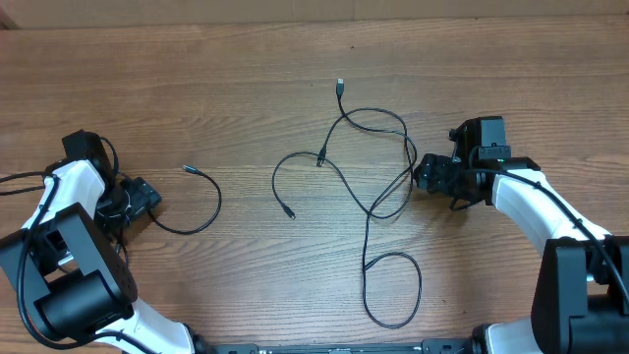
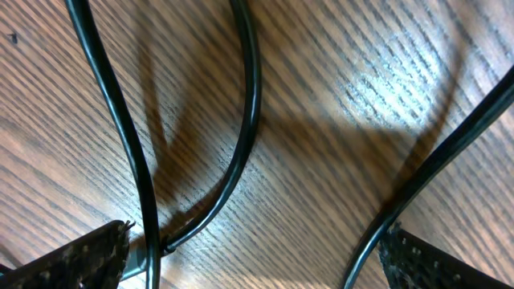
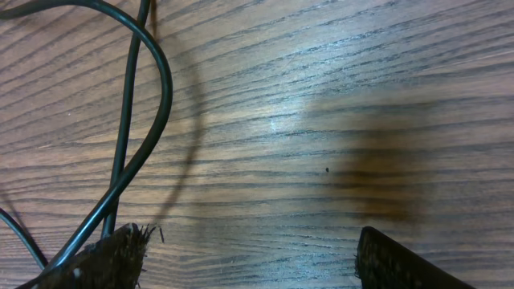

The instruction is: Untangle cables

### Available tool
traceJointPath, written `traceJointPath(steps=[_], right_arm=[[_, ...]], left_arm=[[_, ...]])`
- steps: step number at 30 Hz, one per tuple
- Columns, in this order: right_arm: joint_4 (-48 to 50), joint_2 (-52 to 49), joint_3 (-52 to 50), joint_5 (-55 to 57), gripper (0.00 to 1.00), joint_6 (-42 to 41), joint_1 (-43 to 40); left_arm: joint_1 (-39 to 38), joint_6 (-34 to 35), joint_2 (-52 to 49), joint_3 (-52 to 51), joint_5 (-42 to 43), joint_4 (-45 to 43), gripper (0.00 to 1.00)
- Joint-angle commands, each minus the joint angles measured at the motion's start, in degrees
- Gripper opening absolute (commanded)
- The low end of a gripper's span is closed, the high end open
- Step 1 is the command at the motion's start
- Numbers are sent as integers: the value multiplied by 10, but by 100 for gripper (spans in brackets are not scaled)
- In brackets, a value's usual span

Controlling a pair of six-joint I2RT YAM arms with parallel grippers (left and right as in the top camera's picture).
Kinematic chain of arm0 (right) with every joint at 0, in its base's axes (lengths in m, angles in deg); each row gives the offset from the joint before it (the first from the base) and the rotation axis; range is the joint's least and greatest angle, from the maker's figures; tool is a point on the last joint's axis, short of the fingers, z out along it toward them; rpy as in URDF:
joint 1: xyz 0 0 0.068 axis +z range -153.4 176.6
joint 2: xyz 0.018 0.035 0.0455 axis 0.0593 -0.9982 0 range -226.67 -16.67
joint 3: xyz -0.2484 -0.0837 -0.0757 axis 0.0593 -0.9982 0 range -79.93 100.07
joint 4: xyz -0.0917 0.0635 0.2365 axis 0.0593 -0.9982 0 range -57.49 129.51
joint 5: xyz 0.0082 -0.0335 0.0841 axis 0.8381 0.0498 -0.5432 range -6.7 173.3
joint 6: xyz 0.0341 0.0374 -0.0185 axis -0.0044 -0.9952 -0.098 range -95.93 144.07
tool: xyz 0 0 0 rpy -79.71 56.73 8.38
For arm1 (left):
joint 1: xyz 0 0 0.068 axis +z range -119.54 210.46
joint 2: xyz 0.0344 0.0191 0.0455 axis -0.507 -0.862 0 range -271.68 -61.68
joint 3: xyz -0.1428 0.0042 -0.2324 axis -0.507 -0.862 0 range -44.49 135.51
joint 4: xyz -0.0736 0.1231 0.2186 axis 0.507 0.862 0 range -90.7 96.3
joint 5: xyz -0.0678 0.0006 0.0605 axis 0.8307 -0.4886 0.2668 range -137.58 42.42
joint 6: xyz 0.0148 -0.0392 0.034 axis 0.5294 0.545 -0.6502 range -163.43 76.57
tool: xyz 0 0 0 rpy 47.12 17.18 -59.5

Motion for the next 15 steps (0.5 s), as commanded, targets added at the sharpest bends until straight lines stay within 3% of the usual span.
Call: traceJointPath(steps=[1, 6, 9, 13, 15], right_arm=[[3, -3, 2, -3, 82, -2, 3], [3, -3, 2, -3, 83, -2, 3], [3, -3, 2, -3, 83, -2, 3], [3, -3, 2, -3, 83, -2, 3], [3, -3, 2, -3, 82, -2, 3]], left_arm=[[3, 17, -10, -25, -14, -19, 100], [3, 16, -10, -46, -10, -33, 98], [3, 16, -10, -58, -6, -39, 77], [4, 20, -10, -77, 3, -50, 73], [3, 22, -10, -87, 3, -60, 64]])
